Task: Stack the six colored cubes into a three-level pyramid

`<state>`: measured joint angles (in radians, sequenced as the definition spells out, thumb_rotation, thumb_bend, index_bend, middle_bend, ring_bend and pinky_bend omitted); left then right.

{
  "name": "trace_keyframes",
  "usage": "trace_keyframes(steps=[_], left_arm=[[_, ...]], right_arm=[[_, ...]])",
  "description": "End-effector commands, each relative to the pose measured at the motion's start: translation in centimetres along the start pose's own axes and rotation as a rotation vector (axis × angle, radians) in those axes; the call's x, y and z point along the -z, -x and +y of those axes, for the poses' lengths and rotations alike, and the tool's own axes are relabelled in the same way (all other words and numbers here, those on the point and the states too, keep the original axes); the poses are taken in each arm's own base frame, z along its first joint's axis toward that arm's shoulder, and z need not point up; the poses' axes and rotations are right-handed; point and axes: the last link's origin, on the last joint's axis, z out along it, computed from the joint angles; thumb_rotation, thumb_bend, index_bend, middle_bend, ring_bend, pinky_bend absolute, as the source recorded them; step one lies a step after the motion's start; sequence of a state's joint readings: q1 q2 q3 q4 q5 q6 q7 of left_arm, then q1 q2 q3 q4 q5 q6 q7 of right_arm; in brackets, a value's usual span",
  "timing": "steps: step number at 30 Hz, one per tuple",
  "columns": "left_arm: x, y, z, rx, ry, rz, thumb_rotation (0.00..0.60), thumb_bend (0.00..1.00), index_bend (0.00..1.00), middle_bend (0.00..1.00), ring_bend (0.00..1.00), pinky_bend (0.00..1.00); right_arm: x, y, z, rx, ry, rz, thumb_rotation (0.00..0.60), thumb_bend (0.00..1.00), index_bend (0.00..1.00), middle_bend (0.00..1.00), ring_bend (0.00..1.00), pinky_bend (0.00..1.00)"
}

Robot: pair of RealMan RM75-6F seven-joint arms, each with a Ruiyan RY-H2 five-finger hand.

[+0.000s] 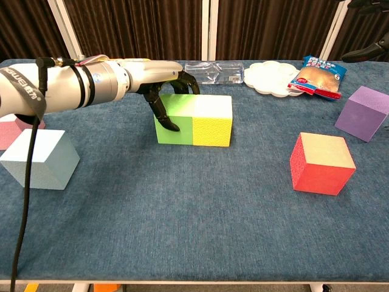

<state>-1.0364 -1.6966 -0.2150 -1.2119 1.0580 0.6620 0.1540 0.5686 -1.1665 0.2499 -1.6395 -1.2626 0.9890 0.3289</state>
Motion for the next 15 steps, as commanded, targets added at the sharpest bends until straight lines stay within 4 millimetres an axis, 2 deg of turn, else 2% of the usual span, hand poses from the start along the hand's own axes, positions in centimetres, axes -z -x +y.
trace_keyframes(steps=[1, 7, 15], left_arm=[[-0.05, 0.11, 0.03, 0.0, -0.001, 0.001, 0.6, 0.14, 0.25, 0.42, 0.27, 0.05], [-0.03, 0.33, 0.11, -0.004, -0.004, 0.002, 0.6, 0.14, 0.23, 0.4, 0.27, 0.05], [0.03, 0.48, 0.18, -0.005, -0.011, -0.011, 0.6, 0.14, 0.14, 0.24, 0.2, 0.05]], right_arm=[[-0.01, -0.01, 0.04, -0.001, 0.001, 0.0, 0.6, 0.08, 0.0, 0.05, 0.0, 0.0], [-0.03, 0.0, 0.11, -0.004, 0.001, 0.001, 0.6, 0.08, 0.0, 0.05, 0.0, 0.0], [0.02, -0.07, 0.15, -0.007, 0.003, 0.004, 0.6, 0.1, 0.0, 0.05, 0.0, 0.0]])
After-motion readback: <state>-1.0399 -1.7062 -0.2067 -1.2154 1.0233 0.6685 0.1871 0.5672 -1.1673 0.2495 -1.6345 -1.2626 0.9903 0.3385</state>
